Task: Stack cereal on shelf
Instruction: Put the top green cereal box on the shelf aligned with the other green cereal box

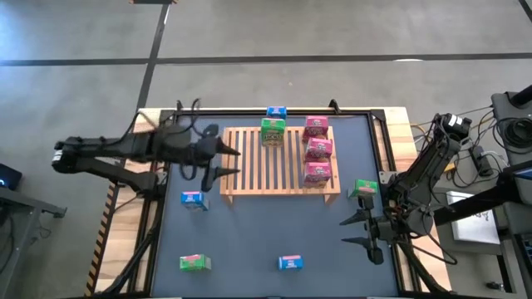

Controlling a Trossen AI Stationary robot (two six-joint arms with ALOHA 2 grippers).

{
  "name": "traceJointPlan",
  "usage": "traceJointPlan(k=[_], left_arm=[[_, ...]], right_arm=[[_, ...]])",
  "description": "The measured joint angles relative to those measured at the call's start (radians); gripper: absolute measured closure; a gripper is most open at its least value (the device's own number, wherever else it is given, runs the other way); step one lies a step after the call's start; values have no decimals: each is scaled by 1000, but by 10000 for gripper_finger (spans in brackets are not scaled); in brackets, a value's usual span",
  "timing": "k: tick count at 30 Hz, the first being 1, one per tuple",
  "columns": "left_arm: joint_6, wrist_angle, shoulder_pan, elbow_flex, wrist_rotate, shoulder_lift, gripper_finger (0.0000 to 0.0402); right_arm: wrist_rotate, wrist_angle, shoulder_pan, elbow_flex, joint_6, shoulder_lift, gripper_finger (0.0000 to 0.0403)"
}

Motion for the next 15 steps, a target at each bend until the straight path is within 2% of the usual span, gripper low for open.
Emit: traceJointPlan(k=[6, 9, 12, 15], left_arm=[[-5, 307, -67, -231, -40, -116, 178], [-4, 368, -81, -306, -89, -136, 178], [-6, 417, -86, -357, -122, -142, 178], [-19, 478, -86, -412, -132, -137, 178]], right_arm=[[10, 0, 0, 27, 0, 0, 209], [102, -35, 2, 70, 11, 0, 209], [193, -258, 3, 166, 88, 0, 209], [206, -655, 1, 316, 319, 6, 209]])
